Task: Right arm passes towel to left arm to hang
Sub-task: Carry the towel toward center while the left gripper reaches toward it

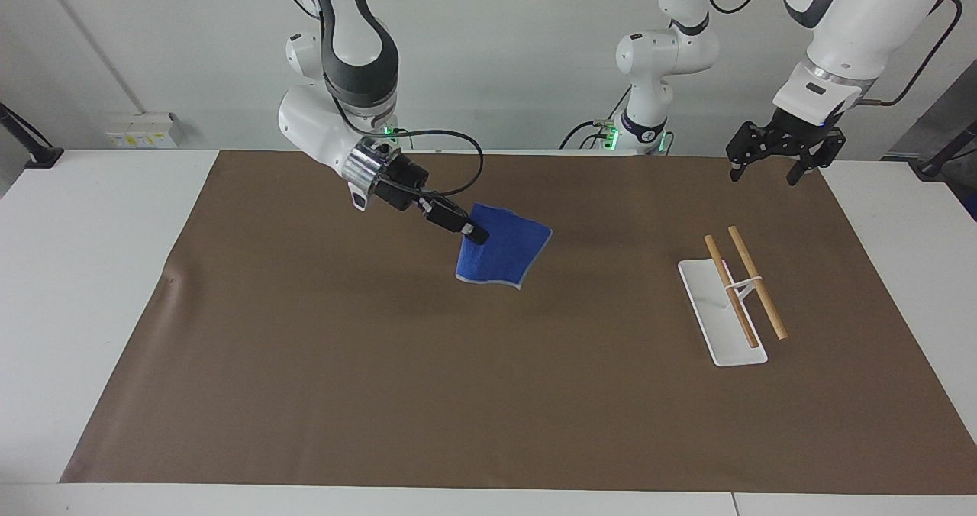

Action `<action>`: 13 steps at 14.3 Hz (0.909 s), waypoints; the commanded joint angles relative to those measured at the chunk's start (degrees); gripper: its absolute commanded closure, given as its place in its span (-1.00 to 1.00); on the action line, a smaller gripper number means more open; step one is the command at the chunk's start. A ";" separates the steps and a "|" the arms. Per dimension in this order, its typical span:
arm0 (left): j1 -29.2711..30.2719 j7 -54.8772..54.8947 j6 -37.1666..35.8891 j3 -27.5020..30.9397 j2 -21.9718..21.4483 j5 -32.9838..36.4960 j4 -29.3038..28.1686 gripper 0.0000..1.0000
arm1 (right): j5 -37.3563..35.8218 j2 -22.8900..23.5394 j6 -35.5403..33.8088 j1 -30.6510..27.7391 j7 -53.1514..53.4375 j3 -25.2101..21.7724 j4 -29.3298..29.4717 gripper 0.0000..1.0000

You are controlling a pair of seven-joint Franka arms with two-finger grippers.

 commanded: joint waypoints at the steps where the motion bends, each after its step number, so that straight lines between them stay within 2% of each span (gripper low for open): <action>1: -0.10 -8.99 7.63 -0.03 -6.41 -7.23 -11.07 -1.00 | 4.02 -0.87 0.81 -0.16 1.77 1.06 -0.57 1.00; 4: -0.10 -17.70 14.05 -1.00 -9.66 -15.66 -17.50 -1.00 | 4.64 -0.87 2.48 -0.16 3.87 2.90 -0.57 1.00; 6: -0.10 -25.87 20.11 -3.45 -10.37 -19.45 -20.67 -1.00 | 6.22 -0.96 2.39 -0.16 5.98 3.52 -0.65 1.00; 10: -0.18 -39.33 32.23 -8.98 -9.50 -26.75 -24.27 -1.00 | 8.15 -0.96 2.57 -0.16 10.46 4.93 -0.66 1.00; 13: -0.18 -45.14 38.93 -13.29 -8.45 -29.04 -25.51 -1.00 | 8.42 -0.96 2.83 -0.16 10.91 5.02 -0.74 1.00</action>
